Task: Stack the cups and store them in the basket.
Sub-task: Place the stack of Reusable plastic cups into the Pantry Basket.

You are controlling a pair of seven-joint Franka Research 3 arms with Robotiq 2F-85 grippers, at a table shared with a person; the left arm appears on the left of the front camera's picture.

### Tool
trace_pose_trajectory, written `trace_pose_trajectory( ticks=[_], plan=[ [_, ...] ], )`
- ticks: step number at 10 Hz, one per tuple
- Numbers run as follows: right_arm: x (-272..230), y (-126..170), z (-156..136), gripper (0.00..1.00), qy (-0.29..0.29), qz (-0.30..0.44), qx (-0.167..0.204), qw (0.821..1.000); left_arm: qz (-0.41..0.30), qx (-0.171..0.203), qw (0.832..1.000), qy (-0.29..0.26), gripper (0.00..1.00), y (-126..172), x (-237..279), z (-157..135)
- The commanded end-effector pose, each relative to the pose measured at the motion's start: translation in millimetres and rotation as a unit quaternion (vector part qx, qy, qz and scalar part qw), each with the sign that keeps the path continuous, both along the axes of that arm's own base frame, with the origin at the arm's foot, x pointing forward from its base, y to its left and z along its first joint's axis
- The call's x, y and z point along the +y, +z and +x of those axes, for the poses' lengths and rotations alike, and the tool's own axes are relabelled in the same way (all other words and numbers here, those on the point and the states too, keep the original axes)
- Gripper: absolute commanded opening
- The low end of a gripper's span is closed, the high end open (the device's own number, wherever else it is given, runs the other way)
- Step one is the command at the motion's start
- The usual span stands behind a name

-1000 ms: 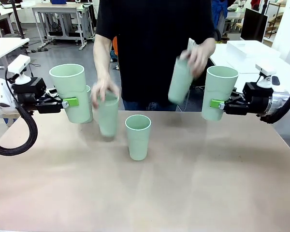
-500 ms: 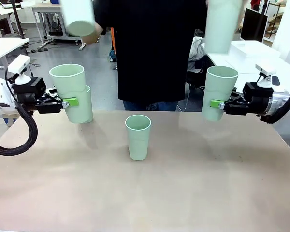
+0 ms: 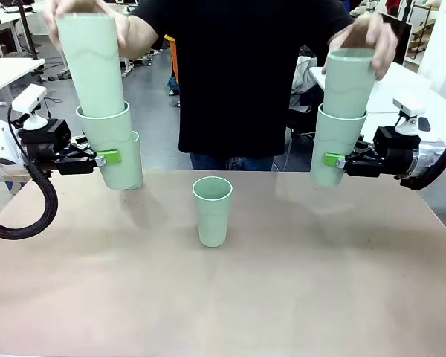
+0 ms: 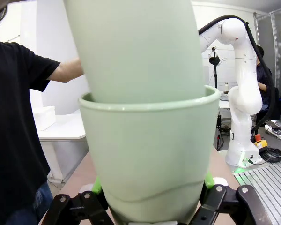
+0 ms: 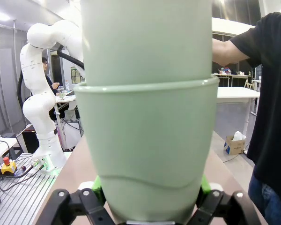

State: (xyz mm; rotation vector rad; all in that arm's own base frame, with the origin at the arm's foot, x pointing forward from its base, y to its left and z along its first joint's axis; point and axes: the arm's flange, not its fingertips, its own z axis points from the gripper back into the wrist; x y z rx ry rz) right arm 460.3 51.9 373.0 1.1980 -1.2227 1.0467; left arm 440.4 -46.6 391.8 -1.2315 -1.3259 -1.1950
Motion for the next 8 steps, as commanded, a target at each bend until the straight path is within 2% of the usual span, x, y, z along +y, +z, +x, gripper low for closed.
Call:
trace_pose_trajectory(
  ticks=[1,8],
  plan=[
    [1.2,2.3,-0.3,0.84,0.001,-0.001,-0.002,1.0,0.0,0.001,1.0,0.0,0.85,3.9,-0.1,-0.9],
    [1.2,2.3,-0.3,0.84,0.001,-0.001,-0.002,1.0,0.0,0.001,1.0,0.0,0.85,3.9,-0.1,-0.9]
  ],
)
